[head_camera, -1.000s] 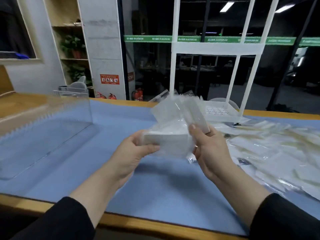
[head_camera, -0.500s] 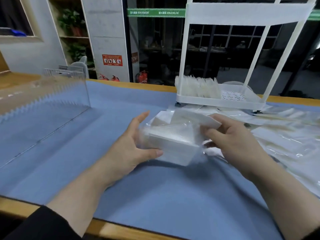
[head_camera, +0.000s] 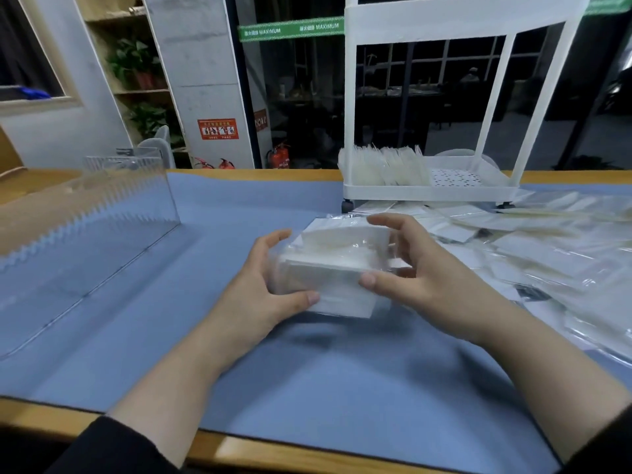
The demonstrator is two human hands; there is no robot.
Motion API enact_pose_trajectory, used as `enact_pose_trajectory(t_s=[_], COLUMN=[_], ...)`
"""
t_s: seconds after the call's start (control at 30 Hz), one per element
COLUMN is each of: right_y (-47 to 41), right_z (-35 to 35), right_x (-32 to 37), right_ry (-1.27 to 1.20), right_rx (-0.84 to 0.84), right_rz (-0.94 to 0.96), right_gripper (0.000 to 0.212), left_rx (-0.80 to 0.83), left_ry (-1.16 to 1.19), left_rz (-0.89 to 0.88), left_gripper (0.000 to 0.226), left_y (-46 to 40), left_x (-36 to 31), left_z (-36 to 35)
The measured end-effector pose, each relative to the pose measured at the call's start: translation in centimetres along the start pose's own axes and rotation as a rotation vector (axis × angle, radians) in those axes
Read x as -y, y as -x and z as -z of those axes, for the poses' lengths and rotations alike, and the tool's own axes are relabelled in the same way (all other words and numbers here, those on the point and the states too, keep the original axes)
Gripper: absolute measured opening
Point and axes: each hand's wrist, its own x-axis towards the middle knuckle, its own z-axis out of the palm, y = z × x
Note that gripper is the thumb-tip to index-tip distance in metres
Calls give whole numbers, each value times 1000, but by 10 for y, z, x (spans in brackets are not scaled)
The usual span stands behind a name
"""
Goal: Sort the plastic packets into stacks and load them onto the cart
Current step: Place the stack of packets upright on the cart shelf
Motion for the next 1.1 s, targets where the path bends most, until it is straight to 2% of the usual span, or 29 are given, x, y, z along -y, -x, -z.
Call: enact_pose_trajectory(t_s=[0.13,0.2,0.33,0.43,0.5,0.57,0.63,0.7,0.83,1.0,1.1], right_y=[1,1,-2,-2,-3,-3,-2,-1,-1,0,-1], right_z=[-9,-18,-29,-30,-30,-30,-28,-25,-25,-34,-31], right_x=[-5,-4,-1,-1,-4,-5,-3,-1,-3,-1,-2], right_ry=[173,188,118,195,283,314,304,283,254,161,223], right_rx=[94,76,-49,-66,-52,-79,-92,-96,-87,38,-5], right_rz=[-38,-15,77,99,93,95,97,93,52,39,62], right_gripper=[76,73,76,61,54,64,81,86,73,69,68], left_rx=[61,46,-163,-299,-362,-387,-383,-389,-411,-389,-395], left_ry=[9,59,29,-14,16,96,140,110,142,184,187], left_rz=[-20,-10,-47,6,44,86,117,120,137,104,82], left_gripper=[85,74,82,66,38,18,22,24,19,22,17], left_y=[2,3,3,-1,-3,-6,-8,-10,-14,-10,-9], left_x=[-2,-7,-14,-13,-13,-16,-19,-18,-12,-12,-10], left_z=[-2,-5,-13,-14,-14,-16,-21,-25,-24,-26,-24])
